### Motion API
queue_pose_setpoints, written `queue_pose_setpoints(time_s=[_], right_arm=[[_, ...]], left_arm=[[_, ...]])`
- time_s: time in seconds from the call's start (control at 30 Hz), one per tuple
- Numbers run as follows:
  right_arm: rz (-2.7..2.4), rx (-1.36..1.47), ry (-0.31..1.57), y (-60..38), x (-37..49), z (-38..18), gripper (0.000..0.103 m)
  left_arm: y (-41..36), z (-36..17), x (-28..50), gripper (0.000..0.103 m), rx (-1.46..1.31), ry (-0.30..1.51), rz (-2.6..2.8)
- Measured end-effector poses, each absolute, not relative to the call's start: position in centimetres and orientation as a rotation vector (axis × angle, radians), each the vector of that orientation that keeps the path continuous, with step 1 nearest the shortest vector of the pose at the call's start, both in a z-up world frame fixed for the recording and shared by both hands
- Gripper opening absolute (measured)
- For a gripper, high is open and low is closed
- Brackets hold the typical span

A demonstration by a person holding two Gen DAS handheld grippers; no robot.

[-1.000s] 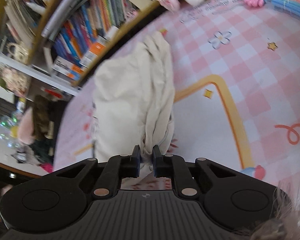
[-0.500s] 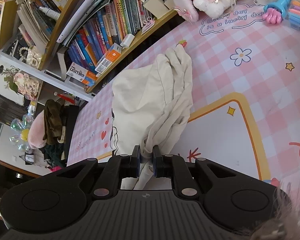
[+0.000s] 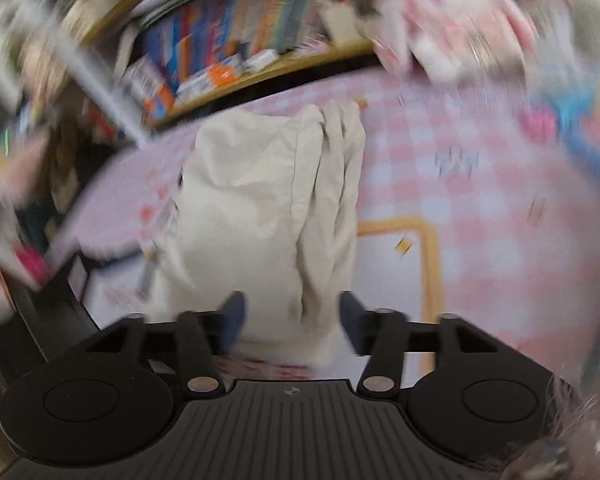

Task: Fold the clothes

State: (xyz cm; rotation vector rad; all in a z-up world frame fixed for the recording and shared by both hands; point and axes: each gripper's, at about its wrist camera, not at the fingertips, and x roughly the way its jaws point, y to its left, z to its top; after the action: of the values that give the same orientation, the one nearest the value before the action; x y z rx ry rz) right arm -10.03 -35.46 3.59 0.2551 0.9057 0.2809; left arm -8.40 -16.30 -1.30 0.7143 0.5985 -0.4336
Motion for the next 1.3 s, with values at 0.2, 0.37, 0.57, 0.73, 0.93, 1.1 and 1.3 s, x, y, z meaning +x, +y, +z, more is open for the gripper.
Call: queue_pose_setpoints(time_s=[0.2, 0.37, 0.57, 0.73, 0.93, 1.1, 1.3], right_arm=[[0.285, -0.282, 0.898, -32.5, -11.1, 2.0, 0.090], [0.401, -0.550, 0.839, -29.7, -12.0, 0.3, 0.101], [0.502, -0.714, 0.798, -26.7, -11.9, -1.4, 0.102], [0.511, -0.740, 0.801, -25.7, -10.8, -1.9, 0.084], [0.483, -0.696, 0.805, -26.0, -9.2, -0.7, 0.023], [0.445, -0.660, 0.750, -26.6, -8.5, 1.4, 0.020], [0.446, -0.661, 0.740, -27.1, -8.3, 1.9, 0.019]], left_arm=[[-16.0, -0.9, -7.9, 0.095, 0.685, 0.607, -0.440], [-16.2, -0.9, -7.8, 0.095, 0.682, 0.613, -0.432], [-16.2, -0.8, -7.6, 0.095, 0.656, 0.626, -0.426], [-16.3, -1.2, -7.9, 0.095, 0.660, 0.627, -0.425], [-16.3, -2.7, -8.8, 0.094, 0.751, 0.634, -0.386], [-15.0, -3.3, -9.2, 0.094, 0.824, 0.611, -0.311], [-13.5, -4.5, -10.2, 0.056, 0.964, 0.551, -0.304]])
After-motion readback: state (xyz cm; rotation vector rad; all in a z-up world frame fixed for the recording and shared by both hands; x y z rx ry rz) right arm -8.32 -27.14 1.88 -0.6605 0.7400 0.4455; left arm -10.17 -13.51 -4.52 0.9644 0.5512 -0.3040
